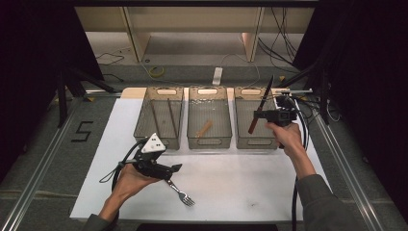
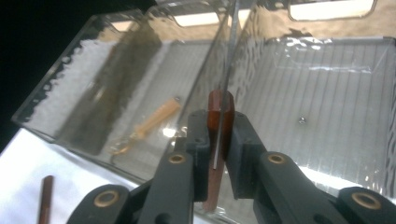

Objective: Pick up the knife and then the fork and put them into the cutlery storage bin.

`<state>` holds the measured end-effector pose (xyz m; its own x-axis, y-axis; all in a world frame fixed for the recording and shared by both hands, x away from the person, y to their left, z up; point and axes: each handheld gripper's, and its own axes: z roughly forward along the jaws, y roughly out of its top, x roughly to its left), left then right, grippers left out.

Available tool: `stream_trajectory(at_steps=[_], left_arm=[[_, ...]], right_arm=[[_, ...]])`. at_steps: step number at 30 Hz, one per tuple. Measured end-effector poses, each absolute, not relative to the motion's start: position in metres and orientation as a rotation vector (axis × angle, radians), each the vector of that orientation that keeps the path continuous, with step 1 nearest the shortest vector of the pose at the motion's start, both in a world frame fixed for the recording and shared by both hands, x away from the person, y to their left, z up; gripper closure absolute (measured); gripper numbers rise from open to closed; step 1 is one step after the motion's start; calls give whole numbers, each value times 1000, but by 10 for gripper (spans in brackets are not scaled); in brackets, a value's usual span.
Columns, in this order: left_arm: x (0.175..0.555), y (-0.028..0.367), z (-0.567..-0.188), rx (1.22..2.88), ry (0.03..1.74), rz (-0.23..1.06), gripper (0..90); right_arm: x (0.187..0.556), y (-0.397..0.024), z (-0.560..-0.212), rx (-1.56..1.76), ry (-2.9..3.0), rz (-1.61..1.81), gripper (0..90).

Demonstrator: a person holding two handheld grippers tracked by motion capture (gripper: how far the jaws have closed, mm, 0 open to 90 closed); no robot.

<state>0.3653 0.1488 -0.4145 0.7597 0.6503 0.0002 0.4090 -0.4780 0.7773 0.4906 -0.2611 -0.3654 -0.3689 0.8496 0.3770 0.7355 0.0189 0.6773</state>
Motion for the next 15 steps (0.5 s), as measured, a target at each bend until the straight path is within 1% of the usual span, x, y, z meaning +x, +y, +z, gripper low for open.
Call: stream_trajectory(at_steps=[15], left_arm=[[365, 151, -416, 2118, 810, 360, 141]], right_arm=[[510, -246, -393, 1770, 2199, 1206, 807]])
